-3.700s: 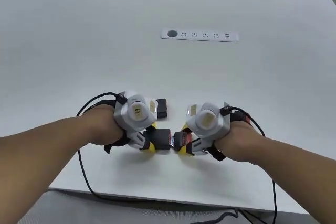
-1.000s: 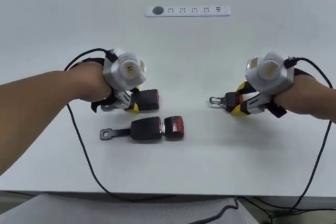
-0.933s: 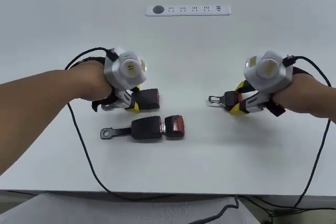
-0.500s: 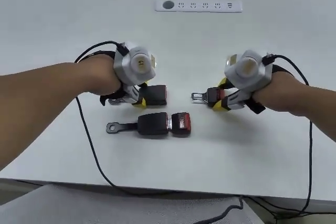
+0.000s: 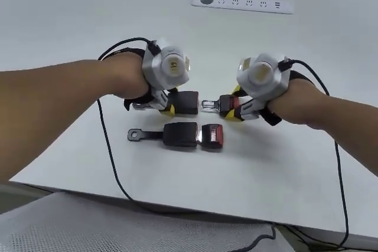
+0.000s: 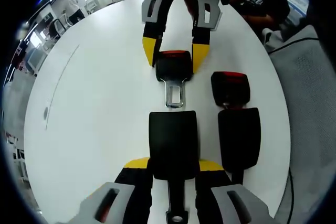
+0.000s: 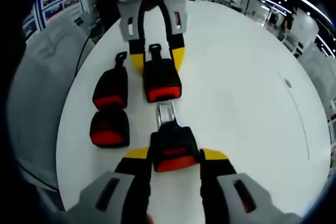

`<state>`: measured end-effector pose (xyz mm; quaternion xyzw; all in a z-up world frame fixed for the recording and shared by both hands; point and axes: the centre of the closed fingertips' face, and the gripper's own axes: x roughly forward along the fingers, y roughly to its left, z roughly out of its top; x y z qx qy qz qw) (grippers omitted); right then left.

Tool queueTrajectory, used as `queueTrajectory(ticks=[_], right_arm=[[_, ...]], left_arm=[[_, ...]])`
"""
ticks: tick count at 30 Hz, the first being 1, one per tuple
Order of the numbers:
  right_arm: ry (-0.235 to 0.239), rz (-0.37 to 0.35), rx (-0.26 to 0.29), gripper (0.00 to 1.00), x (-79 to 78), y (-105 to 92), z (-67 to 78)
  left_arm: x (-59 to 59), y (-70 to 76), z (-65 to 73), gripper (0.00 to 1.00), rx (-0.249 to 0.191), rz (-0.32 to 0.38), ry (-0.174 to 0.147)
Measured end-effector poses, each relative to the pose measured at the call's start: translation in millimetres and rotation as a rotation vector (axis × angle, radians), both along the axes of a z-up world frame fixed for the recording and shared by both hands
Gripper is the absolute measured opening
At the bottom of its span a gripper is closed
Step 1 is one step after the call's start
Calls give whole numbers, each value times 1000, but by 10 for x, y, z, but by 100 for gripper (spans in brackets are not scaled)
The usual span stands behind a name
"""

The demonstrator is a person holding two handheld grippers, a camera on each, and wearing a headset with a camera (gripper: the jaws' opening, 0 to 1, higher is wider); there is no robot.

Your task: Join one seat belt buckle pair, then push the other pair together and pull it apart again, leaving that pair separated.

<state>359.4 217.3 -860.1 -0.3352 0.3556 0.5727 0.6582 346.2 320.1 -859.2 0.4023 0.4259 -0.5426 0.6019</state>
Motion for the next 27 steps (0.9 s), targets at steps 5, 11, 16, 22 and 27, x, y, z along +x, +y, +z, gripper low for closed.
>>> queueTrajectory(ticks=[5, 11, 16, 22, 27], right_arm=[[3, -21, 14, 36, -6, 87, 0], [-32, 2, -9, 36, -7, 91, 21], [-47, 24, 33, 36, -37, 225, 34], [-30, 34, 45, 34, -27, 200, 32], [-17, 63, 43, 33, -11, 243, 21]], left_arm=[[-7, 2, 2, 31, -2, 1, -1], [-23, -1, 11, 31, -2, 3, -5], [-40, -17, 16, 31, -1, 21, -14], [-49, -18, 14, 30, -20, 9, -4], [-57, -19, 16, 30, -42, -7, 0]])
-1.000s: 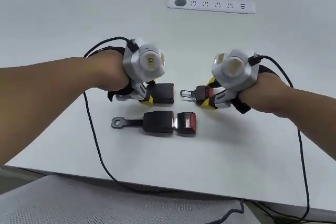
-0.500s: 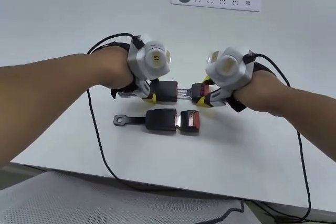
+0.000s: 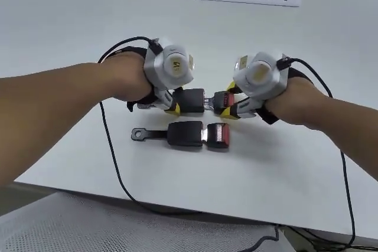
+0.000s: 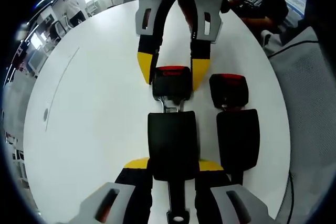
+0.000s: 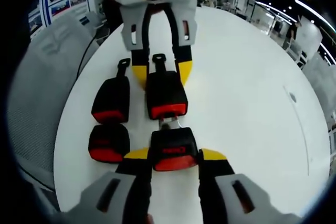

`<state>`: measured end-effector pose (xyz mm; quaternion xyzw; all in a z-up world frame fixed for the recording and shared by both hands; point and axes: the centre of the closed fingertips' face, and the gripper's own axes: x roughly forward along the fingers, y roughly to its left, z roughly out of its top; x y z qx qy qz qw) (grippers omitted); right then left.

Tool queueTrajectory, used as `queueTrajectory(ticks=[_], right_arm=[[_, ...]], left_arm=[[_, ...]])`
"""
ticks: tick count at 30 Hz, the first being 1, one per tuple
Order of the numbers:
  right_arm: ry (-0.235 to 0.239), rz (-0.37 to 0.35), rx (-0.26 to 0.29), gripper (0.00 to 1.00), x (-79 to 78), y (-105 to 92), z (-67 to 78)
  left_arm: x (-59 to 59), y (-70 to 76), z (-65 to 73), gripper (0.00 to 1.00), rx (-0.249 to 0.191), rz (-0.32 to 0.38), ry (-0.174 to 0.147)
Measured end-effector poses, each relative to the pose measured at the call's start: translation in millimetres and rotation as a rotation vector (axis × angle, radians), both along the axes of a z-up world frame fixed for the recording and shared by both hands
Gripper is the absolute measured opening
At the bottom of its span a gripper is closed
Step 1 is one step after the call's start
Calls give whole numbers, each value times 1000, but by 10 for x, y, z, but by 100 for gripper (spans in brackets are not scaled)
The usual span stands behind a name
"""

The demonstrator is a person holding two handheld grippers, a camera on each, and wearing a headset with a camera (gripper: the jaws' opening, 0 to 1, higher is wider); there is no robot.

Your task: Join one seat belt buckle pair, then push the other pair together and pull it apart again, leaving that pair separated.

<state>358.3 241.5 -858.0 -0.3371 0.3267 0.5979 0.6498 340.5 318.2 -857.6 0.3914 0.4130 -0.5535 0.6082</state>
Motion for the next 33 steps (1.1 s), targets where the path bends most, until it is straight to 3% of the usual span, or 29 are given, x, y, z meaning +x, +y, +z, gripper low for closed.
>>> queueTrajectory(ticks=[4, 6, 22, 33], right_arm=[[9, 9, 20, 33, -25, 123, 0], [13, 1, -1, 33, -36, 161, -6], [8, -19, 20, 34, -5, 93, -38], [-4, -26, 8, 36, 23, -117, -11]], left_arm=[[8, -19, -9, 30, 8, -18, 5], [13, -26, -16, 30, 23, -27, 6], [32, -22, -25, 30, 11, -12, 12], [35, -17, -16, 31, 1, 8, 19]])
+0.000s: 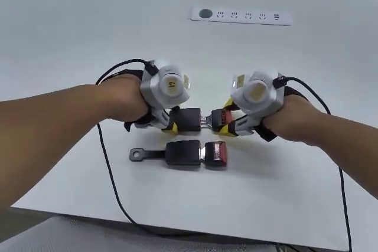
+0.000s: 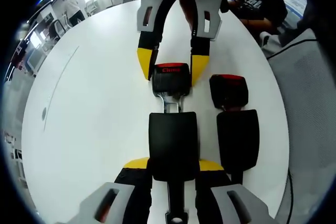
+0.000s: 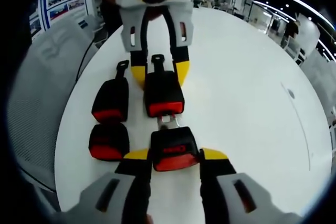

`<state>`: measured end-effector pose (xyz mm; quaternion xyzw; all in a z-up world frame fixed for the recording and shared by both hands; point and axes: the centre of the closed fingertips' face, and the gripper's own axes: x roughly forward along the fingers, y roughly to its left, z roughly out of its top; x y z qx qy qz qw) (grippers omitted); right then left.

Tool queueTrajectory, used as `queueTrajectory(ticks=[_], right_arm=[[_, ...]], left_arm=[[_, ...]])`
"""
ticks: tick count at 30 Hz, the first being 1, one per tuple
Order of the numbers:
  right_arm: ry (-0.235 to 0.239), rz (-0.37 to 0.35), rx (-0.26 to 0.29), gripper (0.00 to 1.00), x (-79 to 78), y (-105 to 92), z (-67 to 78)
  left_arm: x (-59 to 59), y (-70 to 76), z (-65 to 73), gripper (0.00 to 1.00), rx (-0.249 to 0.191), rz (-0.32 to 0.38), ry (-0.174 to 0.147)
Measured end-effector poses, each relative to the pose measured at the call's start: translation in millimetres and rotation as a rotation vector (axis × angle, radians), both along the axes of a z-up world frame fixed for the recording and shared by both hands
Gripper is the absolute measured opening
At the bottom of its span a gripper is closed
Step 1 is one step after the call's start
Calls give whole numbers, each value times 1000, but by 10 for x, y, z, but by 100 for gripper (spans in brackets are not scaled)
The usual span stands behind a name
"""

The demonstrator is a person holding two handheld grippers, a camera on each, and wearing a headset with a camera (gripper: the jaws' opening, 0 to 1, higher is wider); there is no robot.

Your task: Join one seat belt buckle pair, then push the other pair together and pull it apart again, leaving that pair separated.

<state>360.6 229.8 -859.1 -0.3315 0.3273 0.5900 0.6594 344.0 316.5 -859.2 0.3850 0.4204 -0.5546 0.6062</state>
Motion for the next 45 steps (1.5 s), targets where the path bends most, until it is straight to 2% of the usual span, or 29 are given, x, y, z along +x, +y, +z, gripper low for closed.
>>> queueTrajectory(ticks=[3, 4, 6, 17, 22, 27, 28, 30, 34, 36, 37, 38, 39, 40, 41, 42, 45], right_arm=[[9, -37, 4, 36, -10, -127, 9], [10, -49, -9, 36, -9, -206, -4], [19, -85, 4, 36, 31, -373, -7], [10, -142, -80, 37, -143, -1237, 16], [18, -176, -101, 37, -204, -1509, 27], [4, -187, -131, 38, -195, -1628, 31], [-13, -170, -137, 39, -188, -1633, 39], [-9, -172, -152, 39, -210, -1627, 38], [-44, -141, -188, 39, -223, -1606, 48], [-80, -119, -209, 39, -223, -1607, 60], [-116, -102, -221, 40, -209, -1603, 71], [-131, -104, -228, 42, -207, -1605, 79], [-133, -110, -229, 44, -225, -1608, 83], [-147, -121, -227, 49, -215, -1613, 94], [-162, -141, -209, 52, -206, -1611, 119], [-164, -172, -185, 54, -205, -1607, 144], [-165, -283, -115, 59, -198, -1654, 268]], left_arm=[[3, 0, 3, 31, -4, -4, 0], [8, 4, -3, 31, -3, -6, 1], [19, 6, -8, 31, -2, -7, 0], [20, -9, 6, 31, 4, -8, -2], [18, -11, 8, 31, 9, -8, -4], [17, -13, 9, 32, 31, 6, -8], [16, -13, 10, 32, 38, 16, -9], [9, -13, 9, 32, 50, 27, -18], [11, 4, 15, 32, 61, 51, -32], [11, 18, 20, 32, 66, 81, -38], [14, 25, 28, 32, 68, 96, -49], [12, 25, 34, 32, 63, 83, -64], [50, 31, 54, 35, 53, 83, -104], [58, 61, 67, 38, 59, 92, -125], [83, 126, 88, 42, 85, 98, -155], [89, 174, 110, 47, 102, 109, -169], [155, 171, 353, 52, 17, 192, -225]])
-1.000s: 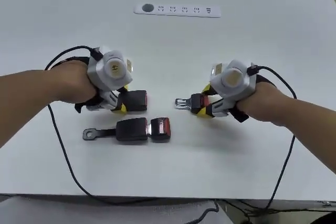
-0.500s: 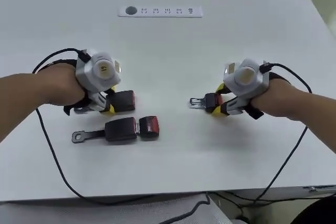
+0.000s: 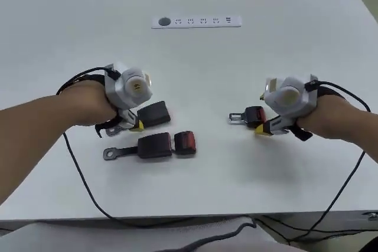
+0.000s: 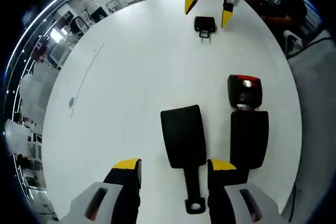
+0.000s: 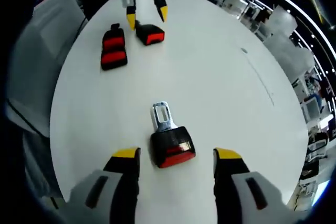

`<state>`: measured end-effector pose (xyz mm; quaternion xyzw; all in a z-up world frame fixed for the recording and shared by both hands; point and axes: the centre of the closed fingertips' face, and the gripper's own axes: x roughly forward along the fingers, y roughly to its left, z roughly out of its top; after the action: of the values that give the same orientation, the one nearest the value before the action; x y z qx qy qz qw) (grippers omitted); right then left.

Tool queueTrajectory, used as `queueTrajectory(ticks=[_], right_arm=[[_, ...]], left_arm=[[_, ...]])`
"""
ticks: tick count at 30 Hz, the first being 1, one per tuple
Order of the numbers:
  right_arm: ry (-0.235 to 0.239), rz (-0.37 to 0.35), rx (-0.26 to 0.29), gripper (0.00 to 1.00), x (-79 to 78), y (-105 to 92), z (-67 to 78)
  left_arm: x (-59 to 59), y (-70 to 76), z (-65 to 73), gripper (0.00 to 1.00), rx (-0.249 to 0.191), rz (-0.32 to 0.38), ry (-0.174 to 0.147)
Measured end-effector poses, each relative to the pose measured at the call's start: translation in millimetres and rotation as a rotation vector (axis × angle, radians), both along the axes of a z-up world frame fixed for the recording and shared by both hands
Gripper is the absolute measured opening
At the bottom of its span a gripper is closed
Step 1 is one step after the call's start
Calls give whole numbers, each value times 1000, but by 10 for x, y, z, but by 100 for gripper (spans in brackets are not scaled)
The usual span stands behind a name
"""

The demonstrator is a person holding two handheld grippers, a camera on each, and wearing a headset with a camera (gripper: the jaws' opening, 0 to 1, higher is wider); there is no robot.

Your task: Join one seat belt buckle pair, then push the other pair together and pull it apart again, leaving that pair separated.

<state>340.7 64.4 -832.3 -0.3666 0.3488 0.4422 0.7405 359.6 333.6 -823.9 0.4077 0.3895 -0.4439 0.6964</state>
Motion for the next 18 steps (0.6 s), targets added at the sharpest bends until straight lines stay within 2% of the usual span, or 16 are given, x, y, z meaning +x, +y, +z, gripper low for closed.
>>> queueTrajectory(ticks=[2, 4, 5, 6, 9, 11, 14, 18], right_arm=[[-6, -55, 74, 64, -38, -3, 109], [-38, -83, 112, 72, -78, -22, 202], [-36, -100, 140, 74, -135, -14, 235], [-30, -103, 141, 75, -164, -21, 234], [-20, -110, 174, 77, -358, -9, 286], [-9, -127, 203, 78, -448, 14, 322], [-20, -137, 238, 82, -569, 47, 425], [-26, -164, 279, 87, -656, 64, 540]], left_arm=[[36, 52, 220, 56, -61, 70, -54], [-48, 126, 351, 59, -95, 102, -75], [-120, 177, 402, 60, -110, 102, -81], [-133, 189, 422, 60, -122, 110, -87], [-318, 350, 528, 65, -215, 217, -97], [-452, 439, 547, 70, -235, 249, -90], [-714, 605, 584, 78, -250, 255, -104], [-982, 769, 619, 85, -308, 318, -110]])
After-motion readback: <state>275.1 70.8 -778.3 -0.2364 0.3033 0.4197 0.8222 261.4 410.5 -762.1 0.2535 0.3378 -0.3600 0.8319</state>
